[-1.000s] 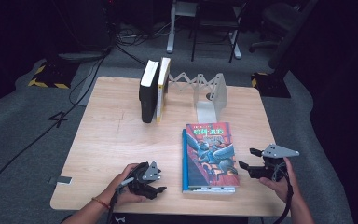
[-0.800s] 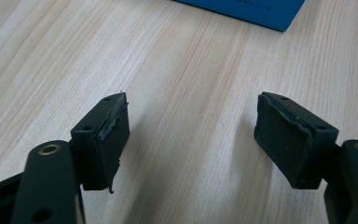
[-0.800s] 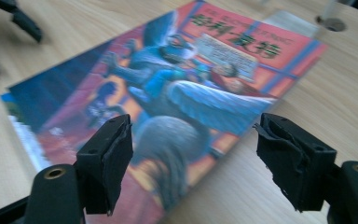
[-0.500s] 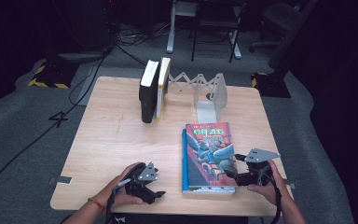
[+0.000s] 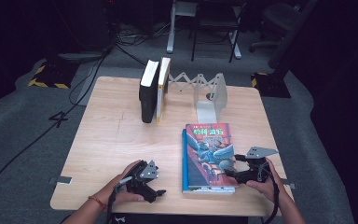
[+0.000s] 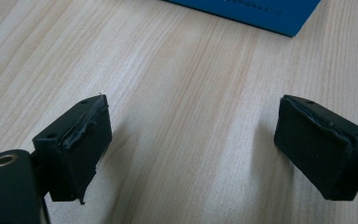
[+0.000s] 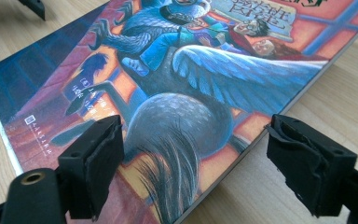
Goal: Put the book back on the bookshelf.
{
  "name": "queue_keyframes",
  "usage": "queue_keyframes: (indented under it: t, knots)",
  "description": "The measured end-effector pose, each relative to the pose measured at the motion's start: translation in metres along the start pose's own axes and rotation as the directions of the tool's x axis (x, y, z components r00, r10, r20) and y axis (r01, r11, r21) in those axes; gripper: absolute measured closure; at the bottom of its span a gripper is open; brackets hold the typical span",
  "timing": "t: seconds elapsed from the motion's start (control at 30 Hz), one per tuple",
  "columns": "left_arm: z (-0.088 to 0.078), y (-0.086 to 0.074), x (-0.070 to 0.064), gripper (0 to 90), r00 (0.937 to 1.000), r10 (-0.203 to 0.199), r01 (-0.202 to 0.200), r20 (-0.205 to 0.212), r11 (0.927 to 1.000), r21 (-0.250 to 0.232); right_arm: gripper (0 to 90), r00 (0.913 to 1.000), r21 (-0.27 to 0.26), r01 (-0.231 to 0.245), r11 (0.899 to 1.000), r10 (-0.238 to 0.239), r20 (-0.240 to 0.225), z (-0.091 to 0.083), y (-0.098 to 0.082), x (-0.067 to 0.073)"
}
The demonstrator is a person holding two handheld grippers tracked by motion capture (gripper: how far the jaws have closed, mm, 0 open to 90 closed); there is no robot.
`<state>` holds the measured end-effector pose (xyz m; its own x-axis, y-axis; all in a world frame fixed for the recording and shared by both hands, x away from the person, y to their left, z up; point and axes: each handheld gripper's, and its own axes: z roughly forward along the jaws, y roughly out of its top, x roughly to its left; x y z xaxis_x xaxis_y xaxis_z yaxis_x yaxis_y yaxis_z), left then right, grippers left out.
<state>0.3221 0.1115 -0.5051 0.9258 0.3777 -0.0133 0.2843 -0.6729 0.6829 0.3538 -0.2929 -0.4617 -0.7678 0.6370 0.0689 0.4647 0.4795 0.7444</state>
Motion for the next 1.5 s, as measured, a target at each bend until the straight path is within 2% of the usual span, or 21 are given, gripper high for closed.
queue_keyframes:
  t: [0.17, 0.43, 0.67, 0.83, 1.03, 1.3, 1.5]
  knots:
    - [0.001, 0.002, 0.004, 11.1, 1.0, -0.001, 0.001, -0.004, 1.0, 0.001, 18.8, 1.0, -0.003, 0.006, 1.0, -0.006, 0.002, 0.002, 0.001, 0.002]
    - [0.004, 0.004, 0.008, 10.8, 1.0, -0.008, 0.008, -0.006, 1.0, -0.002, 18.8, 0.9973, 0.006, 0.071, 0.997, -0.071, 0.021, 0.009, 0.009, 0.019]
    - [0.004, 0.004, 0.009, 10.8, 0.9999, -0.008, 0.008, -0.007, 1.0, -0.001, 18.9, 0.9939, 0.009, 0.108, 0.994, -0.107, -0.026, 0.016, 0.013, 0.032]
    - [0.004, 0.005, 0.01, 10.8, 1.0, -0.003, 0.003, -0.004, 1.0, -0.001, 18.9, 0.9939, 0.013, 0.109, 0.994, -0.109, -0.019, 0.016, 0.014, 0.038]
    - [0.005, 0.005, 0.012, 10.5, 1.0, 0.002, -0.002, 0.002, 1.0, 0.003, 18.9, 0.9926, 0.01, 0.117, 0.993, -0.117, -0.031, 0.017, 0.014, 0.041]
    - [0.005, 0.005, 0.012, 10.2, 1.0, 0.001, -0.001, 0.002, 1.0, 0.002, 18.9, 0.9881, 0.013, 0.147, 0.989, -0.146, -0.048, 0.019, 0.016, 0.048]
    - [0.007, 0.008, 0.018, 9.0, 1.0, 0.003, -0.003, 0.002, 1.0, 0.004, 18.9, 0.9839, 0.016, 0.169, 0.985, -0.168, -0.061, 0.02, 0.018, 0.057]
